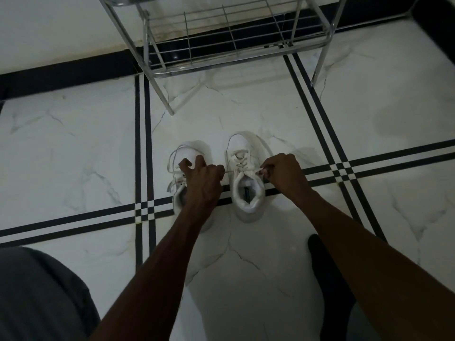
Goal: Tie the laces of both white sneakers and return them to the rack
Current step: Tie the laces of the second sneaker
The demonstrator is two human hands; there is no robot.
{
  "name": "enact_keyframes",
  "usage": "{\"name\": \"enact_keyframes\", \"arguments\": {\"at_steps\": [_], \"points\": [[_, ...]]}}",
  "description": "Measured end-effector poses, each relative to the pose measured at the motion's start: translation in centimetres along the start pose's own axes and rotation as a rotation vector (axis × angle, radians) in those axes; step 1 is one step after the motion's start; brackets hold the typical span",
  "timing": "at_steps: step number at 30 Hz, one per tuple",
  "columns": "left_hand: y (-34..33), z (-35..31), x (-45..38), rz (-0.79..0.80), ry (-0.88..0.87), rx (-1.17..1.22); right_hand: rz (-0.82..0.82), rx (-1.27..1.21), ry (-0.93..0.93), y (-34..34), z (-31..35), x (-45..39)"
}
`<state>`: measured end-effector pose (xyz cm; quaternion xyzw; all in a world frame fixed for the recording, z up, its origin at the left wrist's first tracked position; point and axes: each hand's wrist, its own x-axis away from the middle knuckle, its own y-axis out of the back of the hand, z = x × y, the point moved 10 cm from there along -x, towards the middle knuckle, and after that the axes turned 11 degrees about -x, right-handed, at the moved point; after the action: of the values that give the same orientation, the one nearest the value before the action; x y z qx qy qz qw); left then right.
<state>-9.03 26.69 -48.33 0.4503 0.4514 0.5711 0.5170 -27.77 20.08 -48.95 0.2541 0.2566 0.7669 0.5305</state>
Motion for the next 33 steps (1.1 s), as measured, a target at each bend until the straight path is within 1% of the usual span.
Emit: {"name": "enact_keyframes", "arguments": {"at_steps": [3,6,9,11,12,15,18,21,23,26,30,32,33], "points": [[-0.5,0.1,0.3,0.037,0.033,0.029,-0.017,-0.001,-0.039,-0.2,-0.2,0.0],[-0.5,0.0,0.4,0.096,0.059,0.082,-0.006,0.05,-0.066,-0.5,-0.2,0.0],[0.2,-0.4,0.3,0.069,0.046,0.075,0.008,0.153,-0.029,-0.3,0.7,0.4],[1.0,-0.6,-0.2,0.019,0.038,0.118,0.042,0.128,-0.002,-0.4,1.0,0.3],[1.1,-1.0,-0.5,0.021,0.018,0.123,0.071,0.083,-0.004,-0.6,0.8,0.2],[1.0,-2.2,-0.9,0.094,-0.064,0.136,0.121,0.012,-0.002,-0.7,0.6,-0.1],[1.2,-2.1,-0.6,0.07,-0.053,0.06,0.081,0.037,0.037,-0.3,1.0,-0.3],[0.9,-1.7,-0.6,0.024,-0.036,-0.001,-0.006,0.129,0.017,0.3,0.8,-0.1],[0.8,-1.4,-0.7,-0.018,-0.03,-0.018,-0.04,0.147,0.025,0.2,0.8,0.2],[1.0,-1.1,-0.9,-0.067,-0.003,-0.006,-0.047,0.152,0.008,-0.2,0.5,0.2],[1.0,-1.0,-0.8,-0.069,0.032,0.054,-0.05,0.161,-0.038,-0.3,-0.3,0.0],[0.9,-0.6,-0.4,-0.034,0.054,0.136,-0.006,0.146,-0.058,-0.4,-0.5,-0.2],[0.8,-0.2,-0.4,0.008,0.074,0.184,0.034,0.103,-0.08,-0.4,-0.7,-0.5]]}}
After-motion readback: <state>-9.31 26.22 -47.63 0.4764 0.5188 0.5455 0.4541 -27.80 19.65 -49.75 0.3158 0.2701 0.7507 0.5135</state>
